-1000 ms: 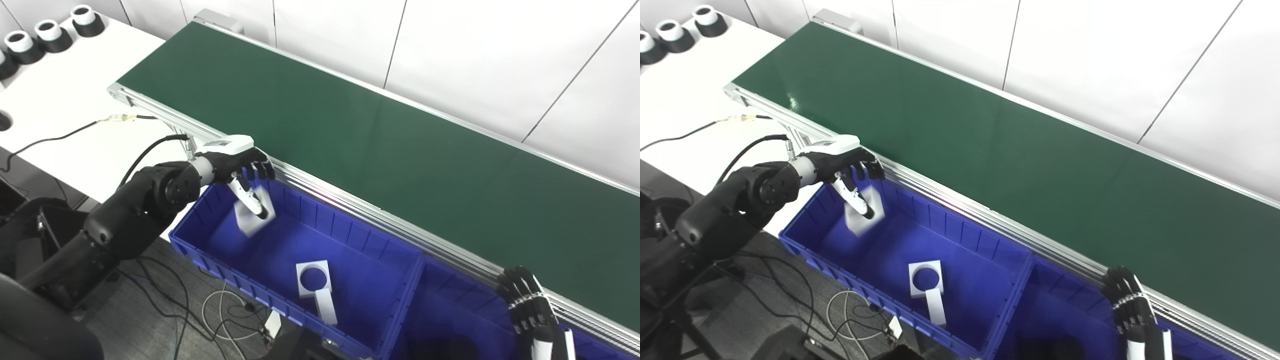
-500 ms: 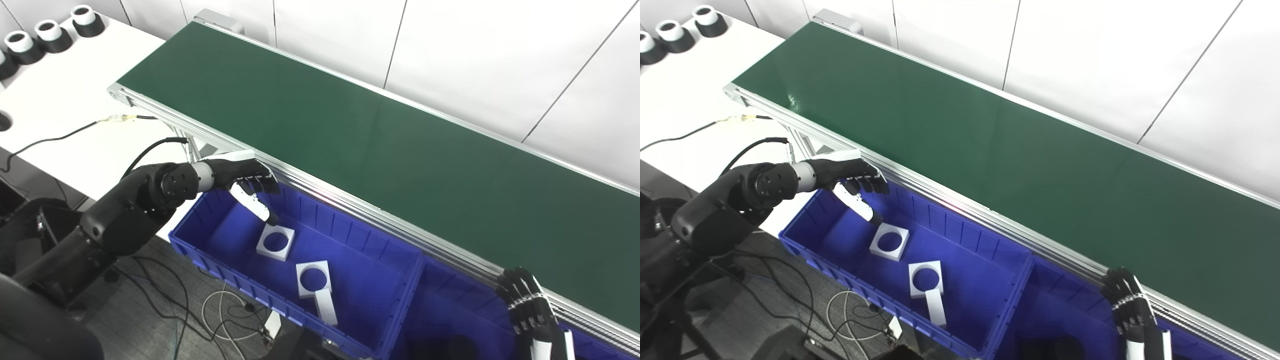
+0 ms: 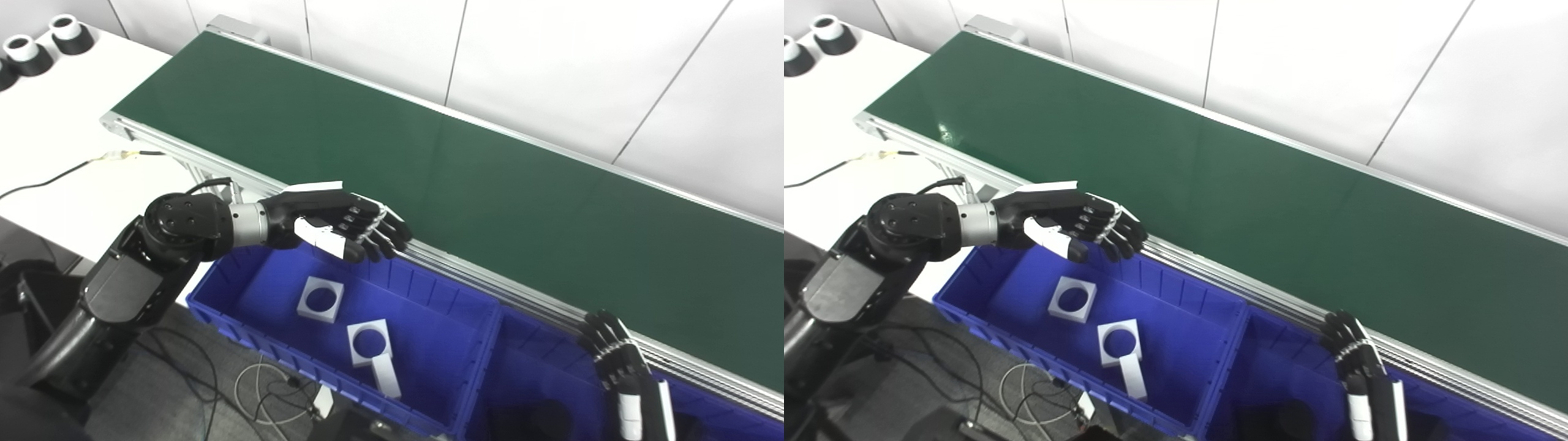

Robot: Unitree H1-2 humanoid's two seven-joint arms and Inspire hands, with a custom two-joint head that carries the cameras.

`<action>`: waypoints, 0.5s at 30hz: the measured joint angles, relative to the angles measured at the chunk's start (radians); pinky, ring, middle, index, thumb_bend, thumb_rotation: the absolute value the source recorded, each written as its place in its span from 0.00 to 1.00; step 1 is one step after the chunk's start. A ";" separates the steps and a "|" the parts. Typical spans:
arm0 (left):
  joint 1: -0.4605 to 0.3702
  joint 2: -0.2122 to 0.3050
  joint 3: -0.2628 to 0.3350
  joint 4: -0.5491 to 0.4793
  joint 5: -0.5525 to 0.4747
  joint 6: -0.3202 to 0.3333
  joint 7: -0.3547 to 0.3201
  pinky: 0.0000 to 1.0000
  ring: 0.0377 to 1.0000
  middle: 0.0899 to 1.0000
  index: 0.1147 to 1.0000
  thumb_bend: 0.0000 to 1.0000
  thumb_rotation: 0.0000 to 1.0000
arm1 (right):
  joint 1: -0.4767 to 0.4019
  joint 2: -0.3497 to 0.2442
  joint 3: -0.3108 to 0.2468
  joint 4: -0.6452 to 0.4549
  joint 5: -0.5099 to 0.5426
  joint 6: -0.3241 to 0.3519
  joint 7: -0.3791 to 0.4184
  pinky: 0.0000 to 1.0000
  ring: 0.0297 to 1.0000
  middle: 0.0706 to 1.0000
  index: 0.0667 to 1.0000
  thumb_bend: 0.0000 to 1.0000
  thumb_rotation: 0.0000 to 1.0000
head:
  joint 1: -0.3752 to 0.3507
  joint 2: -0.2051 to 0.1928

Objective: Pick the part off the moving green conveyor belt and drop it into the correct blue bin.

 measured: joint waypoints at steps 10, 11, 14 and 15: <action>0.069 -0.240 -0.094 0.079 -0.139 -0.073 0.064 0.79 0.76 0.75 0.73 1.00 0.52 | 0.004 -0.001 0.018 0.021 -0.019 0.000 -0.037 0.81 0.82 0.81 0.83 0.79 0.83 | -0.049 -0.048; 0.089 -0.277 -0.098 0.096 -0.120 -0.113 0.090 0.80 0.78 0.76 0.74 1.00 0.51 | 0.005 -0.002 0.022 0.021 -0.022 0.000 -0.041 0.81 0.82 0.81 0.83 0.79 0.83 | -0.095 -0.061; 0.167 -0.433 -0.115 0.180 -0.018 -0.281 0.200 0.76 0.75 0.74 0.67 1.00 0.47 | 0.014 -0.002 0.036 0.022 -0.040 0.000 -0.055 0.82 0.83 0.82 0.82 0.77 0.83 | -0.176 -0.092; 0.182 -0.468 -0.121 0.215 0.014 -0.326 0.228 0.76 0.75 0.73 0.66 1.00 0.47 | 0.015 0.000 0.045 0.024 -0.047 0.000 -0.057 0.82 0.83 0.82 0.82 0.77 0.83 | -0.198 -0.103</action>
